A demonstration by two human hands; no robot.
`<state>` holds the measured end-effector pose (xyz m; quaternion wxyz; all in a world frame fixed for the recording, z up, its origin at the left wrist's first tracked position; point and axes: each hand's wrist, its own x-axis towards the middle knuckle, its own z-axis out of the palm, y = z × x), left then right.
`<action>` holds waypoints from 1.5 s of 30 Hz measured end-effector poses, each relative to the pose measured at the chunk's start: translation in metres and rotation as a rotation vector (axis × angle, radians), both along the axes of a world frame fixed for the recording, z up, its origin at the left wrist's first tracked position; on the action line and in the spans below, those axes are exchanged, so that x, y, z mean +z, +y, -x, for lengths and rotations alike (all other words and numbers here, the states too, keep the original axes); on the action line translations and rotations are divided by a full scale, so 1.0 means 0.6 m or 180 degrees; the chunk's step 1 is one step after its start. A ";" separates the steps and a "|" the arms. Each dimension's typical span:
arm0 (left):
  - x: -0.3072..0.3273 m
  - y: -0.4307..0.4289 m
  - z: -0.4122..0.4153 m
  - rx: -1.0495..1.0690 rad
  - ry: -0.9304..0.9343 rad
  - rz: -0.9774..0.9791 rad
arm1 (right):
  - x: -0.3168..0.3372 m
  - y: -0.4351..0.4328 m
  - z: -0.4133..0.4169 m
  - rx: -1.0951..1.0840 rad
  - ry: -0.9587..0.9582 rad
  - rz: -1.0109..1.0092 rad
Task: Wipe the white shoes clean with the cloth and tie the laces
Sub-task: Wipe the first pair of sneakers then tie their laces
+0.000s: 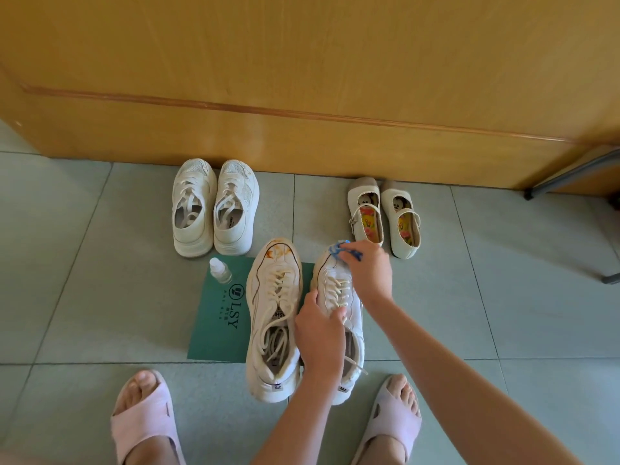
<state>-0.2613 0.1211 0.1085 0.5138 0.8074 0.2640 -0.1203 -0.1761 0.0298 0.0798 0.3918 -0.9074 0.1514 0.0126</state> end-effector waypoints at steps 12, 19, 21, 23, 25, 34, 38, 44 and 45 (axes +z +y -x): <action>0.002 0.002 0.003 -0.0038 -0.0039 -0.0045 | 0.042 -0.007 -0.058 0.0063 -0.0149 -0.0153; 0.002 -0.001 0.003 0.0027 -0.0068 -0.0068 | -0.004 0.043 -0.107 0.1574 0.0927 0.1303; 0.003 -0.001 0.002 0.0058 -0.0062 -0.0056 | 0.001 0.063 -0.093 0.2129 0.0950 0.1666; 0.004 0.000 0.001 0.0099 -0.0073 -0.0030 | -0.001 0.071 -0.081 0.2433 0.1013 0.1824; 0.003 0.000 0.002 0.0127 -0.0088 0.0007 | 0.000 0.068 -0.084 0.2573 0.1118 0.1728; 0.000 0.000 0.003 0.0132 -0.0097 0.0010 | 0.010 -0.032 -0.128 0.1536 0.0926 0.1146; -0.001 -0.001 0.003 0.0096 -0.0087 -0.0033 | 0.007 -0.026 -0.095 0.1349 0.0479 0.0623; -0.002 -0.001 0.002 0.0130 -0.0057 0.0060 | 0.006 0.028 -0.080 0.2494 0.0560 0.1138; -0.001 -0.001 0.002 0.0145 -0.0060 0.0079 | 0.007 0.027 -0.080 0.2539 0.0580 0.1140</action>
